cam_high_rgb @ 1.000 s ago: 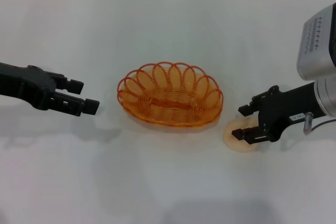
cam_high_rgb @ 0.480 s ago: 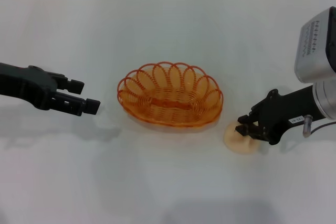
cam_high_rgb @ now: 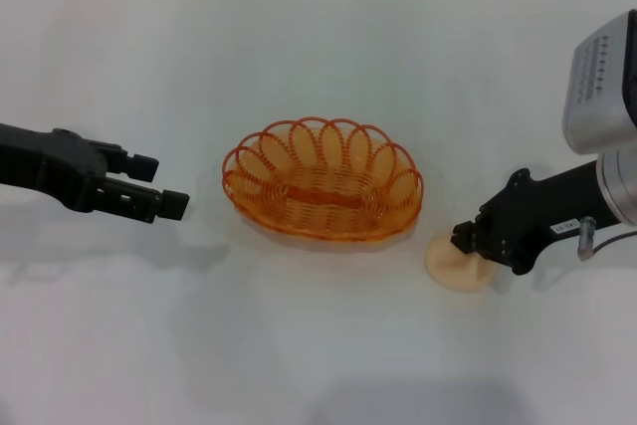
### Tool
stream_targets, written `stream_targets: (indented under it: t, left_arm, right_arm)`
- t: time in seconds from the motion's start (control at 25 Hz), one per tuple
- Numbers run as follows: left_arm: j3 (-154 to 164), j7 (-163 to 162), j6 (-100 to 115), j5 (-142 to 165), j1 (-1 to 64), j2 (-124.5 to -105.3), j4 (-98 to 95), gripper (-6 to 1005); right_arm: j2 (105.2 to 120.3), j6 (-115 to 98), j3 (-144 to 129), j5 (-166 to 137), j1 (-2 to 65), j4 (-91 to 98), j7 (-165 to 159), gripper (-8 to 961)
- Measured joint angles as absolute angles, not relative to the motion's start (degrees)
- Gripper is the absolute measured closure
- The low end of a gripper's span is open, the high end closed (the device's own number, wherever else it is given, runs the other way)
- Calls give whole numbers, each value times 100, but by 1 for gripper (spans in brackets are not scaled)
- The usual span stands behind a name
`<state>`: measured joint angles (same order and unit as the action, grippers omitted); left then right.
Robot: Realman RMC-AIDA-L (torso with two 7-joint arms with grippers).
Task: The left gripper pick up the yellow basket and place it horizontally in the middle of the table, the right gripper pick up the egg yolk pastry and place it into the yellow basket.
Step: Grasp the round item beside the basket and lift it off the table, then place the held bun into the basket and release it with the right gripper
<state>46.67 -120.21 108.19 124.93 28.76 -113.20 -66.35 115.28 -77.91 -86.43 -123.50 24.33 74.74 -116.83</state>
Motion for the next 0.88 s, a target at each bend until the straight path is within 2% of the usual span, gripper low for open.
stream_targets:
  t: [0.48, 0.88]
  left_arm:
    - [4518, -11947, 10792, 12515, 2874, -11267, -6631, 127]
    - [4517, -11936, 10745, 12525, 2923, -11260, -6628, 127]
  right_arm:
    - [11529, -8198, -8347, -12339, 2087, 8775, -12128, 925]
    - [11566, -7786, -8818, -12198, 2560, 8772, -12101, 927]
